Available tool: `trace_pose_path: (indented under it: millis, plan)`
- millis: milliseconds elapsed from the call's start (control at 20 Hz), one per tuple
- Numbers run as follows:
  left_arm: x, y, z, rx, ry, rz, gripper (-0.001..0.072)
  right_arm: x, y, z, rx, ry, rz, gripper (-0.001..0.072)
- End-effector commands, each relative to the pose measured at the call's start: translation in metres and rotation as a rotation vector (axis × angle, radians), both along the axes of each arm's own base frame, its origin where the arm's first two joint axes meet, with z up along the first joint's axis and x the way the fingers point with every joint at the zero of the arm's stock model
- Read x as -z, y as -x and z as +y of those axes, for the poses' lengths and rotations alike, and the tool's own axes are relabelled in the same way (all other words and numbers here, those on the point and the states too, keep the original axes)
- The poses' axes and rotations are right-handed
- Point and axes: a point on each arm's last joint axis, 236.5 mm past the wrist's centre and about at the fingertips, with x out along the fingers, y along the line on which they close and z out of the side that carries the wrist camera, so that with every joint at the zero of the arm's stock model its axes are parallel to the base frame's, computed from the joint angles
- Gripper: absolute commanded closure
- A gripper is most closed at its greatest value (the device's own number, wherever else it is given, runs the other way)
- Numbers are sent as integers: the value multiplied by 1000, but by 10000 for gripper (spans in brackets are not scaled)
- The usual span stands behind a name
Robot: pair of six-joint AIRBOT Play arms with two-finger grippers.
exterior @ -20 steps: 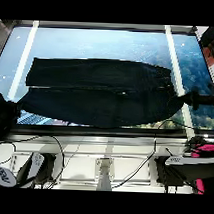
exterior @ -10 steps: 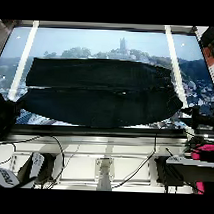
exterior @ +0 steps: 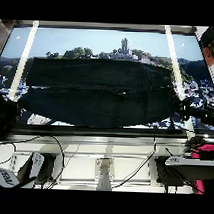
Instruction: Fold the clothes and pants, and hang the long-sleeved shirts on hangers.
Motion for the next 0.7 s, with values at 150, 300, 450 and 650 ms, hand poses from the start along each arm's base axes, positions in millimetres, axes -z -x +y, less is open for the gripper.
trace_pose_path:
  millis: [150,300,450,650]
  plan:
    - [1,-15,-22,112,-91,8,694,-37,-11,0,-92,11,-64,695]
    - [-15,-18,-35,220,-149,5,695,-64,30,-2,-177,40,-28,695]
    - [-29,-8,-38,243,-201,44,695,-101,81,-16,-160,115,-21,695]
    - [-80,4,-45,174,-306,-39,696,-141,112,-41,44,306,-45,694]
